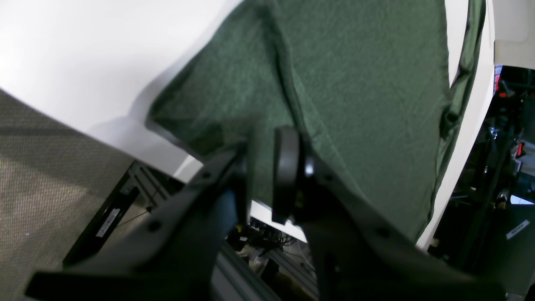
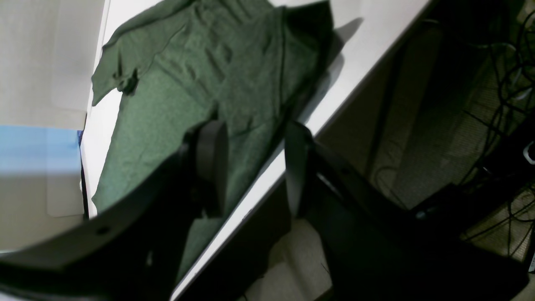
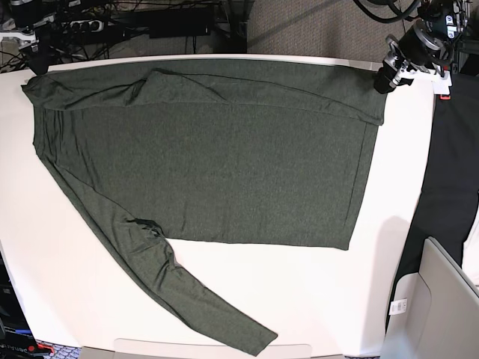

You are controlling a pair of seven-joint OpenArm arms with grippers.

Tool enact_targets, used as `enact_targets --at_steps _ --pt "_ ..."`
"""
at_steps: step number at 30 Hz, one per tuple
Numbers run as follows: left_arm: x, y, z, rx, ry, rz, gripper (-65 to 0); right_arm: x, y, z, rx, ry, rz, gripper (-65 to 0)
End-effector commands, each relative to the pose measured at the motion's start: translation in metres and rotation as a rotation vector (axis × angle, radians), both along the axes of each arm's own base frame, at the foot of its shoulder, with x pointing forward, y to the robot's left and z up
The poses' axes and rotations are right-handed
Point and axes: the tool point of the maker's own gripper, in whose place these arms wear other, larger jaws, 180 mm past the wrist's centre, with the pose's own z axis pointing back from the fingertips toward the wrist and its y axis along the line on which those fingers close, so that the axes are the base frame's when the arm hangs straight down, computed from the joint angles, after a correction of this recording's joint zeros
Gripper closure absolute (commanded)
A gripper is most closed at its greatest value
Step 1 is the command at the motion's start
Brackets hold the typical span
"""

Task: Fold the T-shirt properly
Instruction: 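Open both grippers and release the shirt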

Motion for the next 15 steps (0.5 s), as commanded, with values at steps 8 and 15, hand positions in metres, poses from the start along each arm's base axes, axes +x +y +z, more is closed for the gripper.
enact_targets --at_steps 8,15 --pt "0.042 0.000 0.038 0.039 -0.131 -0.077 -8.6 0.003 -0.021 0.038 -0.096 -0.070 -0.001 -23.5" --pt "0.092 -0.016 0.067 0.021 -0.240 -0.170 -8.6 0.033 -0.022 0.077 -0.206 -0.143 0.074 -23.5"
